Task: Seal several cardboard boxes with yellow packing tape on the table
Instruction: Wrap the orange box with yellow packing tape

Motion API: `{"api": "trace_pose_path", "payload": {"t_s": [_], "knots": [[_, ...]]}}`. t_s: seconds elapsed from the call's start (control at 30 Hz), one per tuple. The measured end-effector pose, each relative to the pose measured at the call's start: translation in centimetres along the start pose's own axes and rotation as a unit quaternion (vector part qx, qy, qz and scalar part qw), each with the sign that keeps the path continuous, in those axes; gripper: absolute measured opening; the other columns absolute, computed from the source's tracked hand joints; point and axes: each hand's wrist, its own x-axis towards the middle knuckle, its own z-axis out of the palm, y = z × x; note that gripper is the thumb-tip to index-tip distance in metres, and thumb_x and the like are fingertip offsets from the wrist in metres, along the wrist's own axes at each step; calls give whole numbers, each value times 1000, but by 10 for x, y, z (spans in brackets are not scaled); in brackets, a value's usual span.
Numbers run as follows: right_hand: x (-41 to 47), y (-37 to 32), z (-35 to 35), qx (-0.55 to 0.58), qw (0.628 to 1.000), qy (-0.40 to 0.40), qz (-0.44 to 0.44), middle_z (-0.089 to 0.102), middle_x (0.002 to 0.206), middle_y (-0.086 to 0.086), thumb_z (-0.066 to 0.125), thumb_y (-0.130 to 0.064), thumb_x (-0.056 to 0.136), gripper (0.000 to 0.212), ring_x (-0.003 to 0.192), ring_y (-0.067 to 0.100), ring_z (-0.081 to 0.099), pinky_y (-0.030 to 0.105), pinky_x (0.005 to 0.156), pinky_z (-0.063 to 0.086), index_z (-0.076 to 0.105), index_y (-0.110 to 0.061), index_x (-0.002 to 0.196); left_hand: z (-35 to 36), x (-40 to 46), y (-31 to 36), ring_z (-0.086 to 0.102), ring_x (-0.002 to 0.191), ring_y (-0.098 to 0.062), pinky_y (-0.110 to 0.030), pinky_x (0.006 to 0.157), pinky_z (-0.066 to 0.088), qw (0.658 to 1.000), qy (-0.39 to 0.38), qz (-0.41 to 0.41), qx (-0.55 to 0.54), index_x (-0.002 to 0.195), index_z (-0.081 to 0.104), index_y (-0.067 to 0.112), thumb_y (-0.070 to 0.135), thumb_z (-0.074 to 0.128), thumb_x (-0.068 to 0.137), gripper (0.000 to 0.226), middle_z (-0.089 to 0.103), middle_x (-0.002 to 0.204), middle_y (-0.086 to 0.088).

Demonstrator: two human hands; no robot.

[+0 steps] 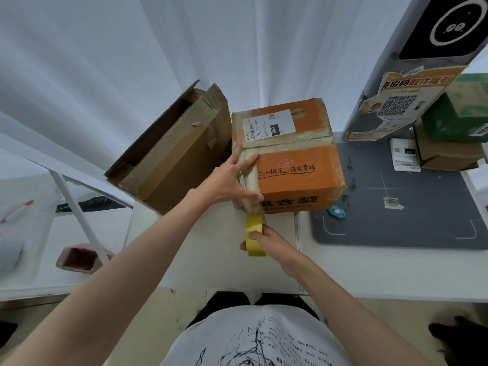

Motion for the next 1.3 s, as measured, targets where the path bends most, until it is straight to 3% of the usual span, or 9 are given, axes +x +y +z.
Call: {"api": "trace_pose_path", "payload": {"t_s": [0.13,0.33,0.5,0.73,0.9,1.03,1.1,1.17,1.3], "knots": [[4,5,-8,-16,1000,-10,-20,76,110,-1,42,-30,109,30,104,9,67,21,79,43,66,-15,118,-1,0,0,9,155,-30,-59,121,12,1000,2,-1,-7,160,14,42,66,81,68,116,-22,167,6],[31,27,-9,-34,999,21,19,78,90,15,34,-51,107,59,78,14,69,29,81,49,62,0,119,-2,1,5,7,155,-31,-63,120,8,1000,0,-5,-21,160,16,41,61,83,70,115,-22,168,4],[43,30,-3,-14,998,52,21,73,84,11,34,-47,107,37,77,16,66,29,76,46,50,-18,124,-6,2,7,8,155,-32,-63,121,5,1000,-8,-12,-26,160,15,41,58,83,71,114,-24,167,6],[50,29,-1,6,997,77,32,73,100,15,31,-40,107,37,76,12,66,24,70,42,47,-15,130,1,-2,3,6,155,-31,-65,121,11,1000,-7,-6,-29,160,10,44,62,83,69,117,-28,165,9],[50,26,-13,5,996,71,49,63,128,8,47,-51,100,51,113,21,61,30,86,47,50,-15,135,5,-4,4,2,155,-33,-59,121,11,1000,-27,14,-4,158,-9,47,57,87,67,132,-42,158,10],[31,33,-32,22,992,118,37,68,115,6,61,-40,98,33,104,17,65,30,91,48,58,-14,117,10,-5,1,11,153,-31,-54,121,26,999,3,24,-22,157,-8,50,44,89,71,130,-41,158,13],[26,36,-44,53,987,153,24,72,112,10,60,-29,98,24,101,20,69,31,91,49,59,-11,112,15,-9,-1,15,153,-31,-54,120,28,999,17,32,-38,156,-7,52,44,90,70,130,-40,158,16],[20,38,-55,92,965,245,-6,69,112,13,57,-19,95,23,99,23,68,32,84,51,57,-7,115,20,-14,-2,22,150,-31,-50,117,31,998,34,37,-46,156,-7,52,43,90,70,130,-42,157,18],[2,25,-79,161,857,474,-126,47,123,6,70,-18,90,44,95,13,56,36,89,49,41,-14,123,33,-20,-5,17,152,-26,-55,117,30,992,84,41,-90,158,-4,48,42,91,69,129,-41,157,18]]}}
